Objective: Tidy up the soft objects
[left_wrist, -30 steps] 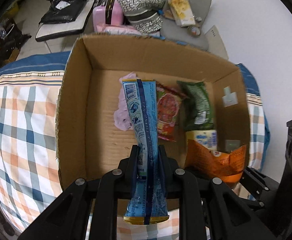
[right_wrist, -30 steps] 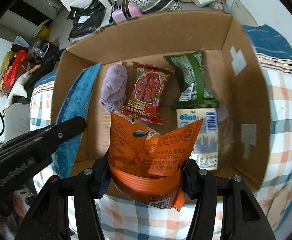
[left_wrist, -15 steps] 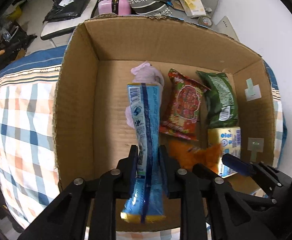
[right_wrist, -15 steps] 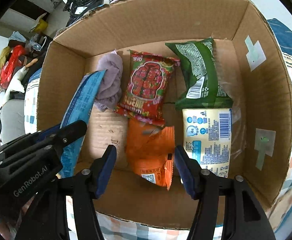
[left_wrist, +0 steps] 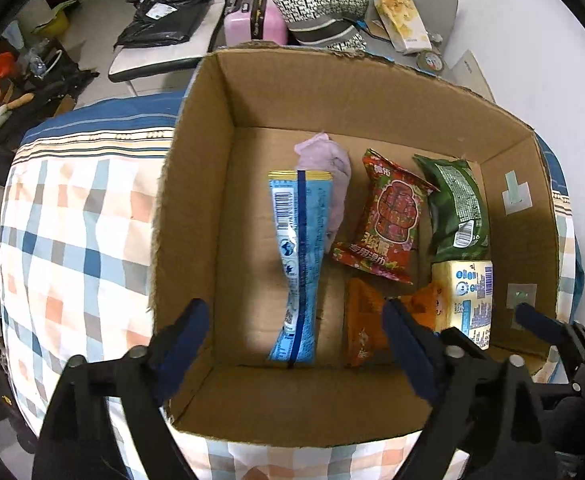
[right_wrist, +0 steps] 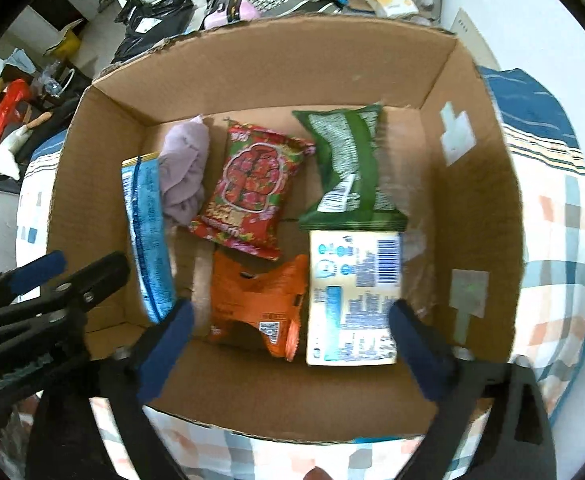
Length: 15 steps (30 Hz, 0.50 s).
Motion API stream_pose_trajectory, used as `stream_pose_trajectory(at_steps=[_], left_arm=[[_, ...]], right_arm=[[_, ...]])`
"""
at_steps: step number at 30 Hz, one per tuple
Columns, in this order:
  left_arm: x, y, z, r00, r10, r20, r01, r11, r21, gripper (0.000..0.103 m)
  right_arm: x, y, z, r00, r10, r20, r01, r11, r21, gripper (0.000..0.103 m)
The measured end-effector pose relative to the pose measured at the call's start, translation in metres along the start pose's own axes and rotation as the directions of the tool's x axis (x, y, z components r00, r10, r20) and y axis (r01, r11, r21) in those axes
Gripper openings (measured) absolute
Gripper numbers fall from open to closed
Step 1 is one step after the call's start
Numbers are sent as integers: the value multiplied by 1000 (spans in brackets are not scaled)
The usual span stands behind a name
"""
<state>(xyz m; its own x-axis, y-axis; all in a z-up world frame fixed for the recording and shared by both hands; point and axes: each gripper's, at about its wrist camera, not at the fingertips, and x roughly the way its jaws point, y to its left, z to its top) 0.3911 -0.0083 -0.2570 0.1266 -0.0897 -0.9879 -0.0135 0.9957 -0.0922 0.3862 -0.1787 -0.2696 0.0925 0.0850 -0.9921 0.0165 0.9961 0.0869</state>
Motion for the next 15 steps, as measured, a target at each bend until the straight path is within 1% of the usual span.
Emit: stream_pose_trajectory(at_steps=[3, 6, 10, 12, 15], left_arm=[[-7, 0, -6, 999, 26, 25, -26, 1000, 2, 95], [-19, 0, -13, 998, 31, 54, -31, 1000, -3, 95], [-46, -4, -31, 992, 44, 120, -45, 999, 1, 95], [-64, -8, -42, 986, 47, 160, -49, 999, 8, 95], [-97, -17, -63, 971, 71, 230, -78, 997, 23, 95]], right_arm=[[-5, -6, -5, 1000, -7, 11, 7, 1000, 13, 103], [-11, -10, -12, 999, -19, 27, 19, 1000, 16, 103], [-32, -15, -26, 997, -22, 73, 20, 1000, 18, 103], [-48, -17, -34, 995, -19, 101, 18, 1000, 13, 103], [-78, -20, -49, 988, -17, 153, 15, 1000, 10, 103]])
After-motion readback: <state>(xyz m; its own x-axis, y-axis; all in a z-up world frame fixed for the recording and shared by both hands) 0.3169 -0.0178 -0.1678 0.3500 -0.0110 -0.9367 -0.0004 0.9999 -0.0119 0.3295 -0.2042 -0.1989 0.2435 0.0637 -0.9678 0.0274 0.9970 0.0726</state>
